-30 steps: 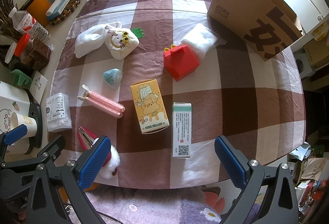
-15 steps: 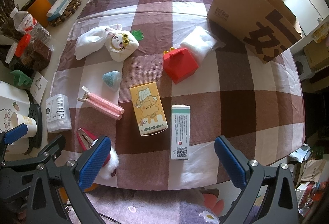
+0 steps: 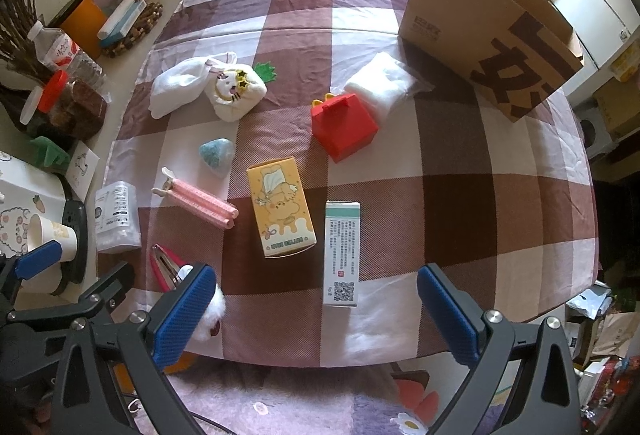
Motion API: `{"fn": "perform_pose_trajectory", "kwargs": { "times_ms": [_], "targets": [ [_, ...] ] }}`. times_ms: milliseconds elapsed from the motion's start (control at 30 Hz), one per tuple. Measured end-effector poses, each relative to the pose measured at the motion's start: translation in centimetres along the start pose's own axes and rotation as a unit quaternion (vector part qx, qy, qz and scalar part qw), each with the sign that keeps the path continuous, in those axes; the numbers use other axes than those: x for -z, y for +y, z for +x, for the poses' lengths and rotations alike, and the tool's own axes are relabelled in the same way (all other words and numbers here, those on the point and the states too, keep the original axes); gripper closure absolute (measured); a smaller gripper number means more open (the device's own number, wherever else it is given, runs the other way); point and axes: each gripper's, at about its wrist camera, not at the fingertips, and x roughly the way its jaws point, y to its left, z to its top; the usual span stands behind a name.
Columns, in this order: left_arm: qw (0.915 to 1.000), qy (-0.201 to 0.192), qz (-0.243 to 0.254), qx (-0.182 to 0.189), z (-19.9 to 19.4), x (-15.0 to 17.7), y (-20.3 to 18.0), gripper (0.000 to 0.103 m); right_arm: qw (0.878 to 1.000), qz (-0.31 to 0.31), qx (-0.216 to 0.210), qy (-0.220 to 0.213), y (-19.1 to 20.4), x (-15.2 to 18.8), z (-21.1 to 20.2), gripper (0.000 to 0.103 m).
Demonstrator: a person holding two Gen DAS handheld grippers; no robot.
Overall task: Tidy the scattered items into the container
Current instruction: 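Move both tools toward the items on the tablecloth, then grasp the red hair clip with the left tool while the right tool grasps the white-green medicine box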
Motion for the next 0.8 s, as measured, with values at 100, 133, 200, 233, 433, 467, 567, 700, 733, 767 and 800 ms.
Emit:
{"fn": "perform_pose_trajectory", "kwargs": {
  "times_ms": [100,133,200,233,433,467,567,700,733,767,800],
  "targets": [
    [0.9999,-0.001,-0.005,0.011,0.0,0.6,-0.2,0.006,1.000,0.001,-0.007,-0.001,-0.5,0.3,0.0,0.000],
    [0.9999,-0.001,-0.007,0.014,0.1,0.8,-0.3,0.006,1.000,0.001,-0.012,0.001,-0.8,0.5,0.1,0.000],
    [0.9997,0.000,-0.013,0.021,0.2,1.4,-0.3,0.005,1.000,0.002,-0.018,0.003,-1.3,0.8,0.2,0.000],
    [0.9995,0.001,-0.019,0.024,0.4,1.7,-0.1,0.005,1.000,0.003,-0.022,0.005,-1.7,0.9,0.3,0.000],
    [0.9974,0.014,-0.060,0.038,1.7,3.9,1.0,0.006,0.999,0.010,-0.037,0.019,-3.8,2.0,1.5,0.000],
    [0.9967,0.017,-0.068,0.040,2.1,4.3,1.1,0.006,0.999,0.013,-0.042,0.021,-4.2,2.3,1.7,0.000],
    [0.9950,0.025,-0.085,0.046,2.9,5.2,1.3,0.006,0.999,0.012,-0.044,0.027,-5.0,2.8,2.4,0.000],
    [0.9925,0.036,-0.104,0.054,4.0,6.0,0.8,0.005,0.998,0.010,-0.056,0.037,-5.7,3.4,3.4,0.000],
    [0.9915,0.037,-0.111,0.056,4.3,6.1,0.7,0.006,0.998,0.010,-0.059,0.037,-5.8,3.5,3.7,0.000],
    [0.9908,0.038,-0.115,0.060,4.5,6.0,0.7,0.005,0.997,0.009,-0.062,0.038,-5.9,3.5,3.9,0.000],
    [0.9899,0.040,-0.122,0.061,4.8,5.9,0.7,0.005,0.997,0.008,-0.063,0.038,-6.0,3.5,4.1,0.000]
  ]
}}
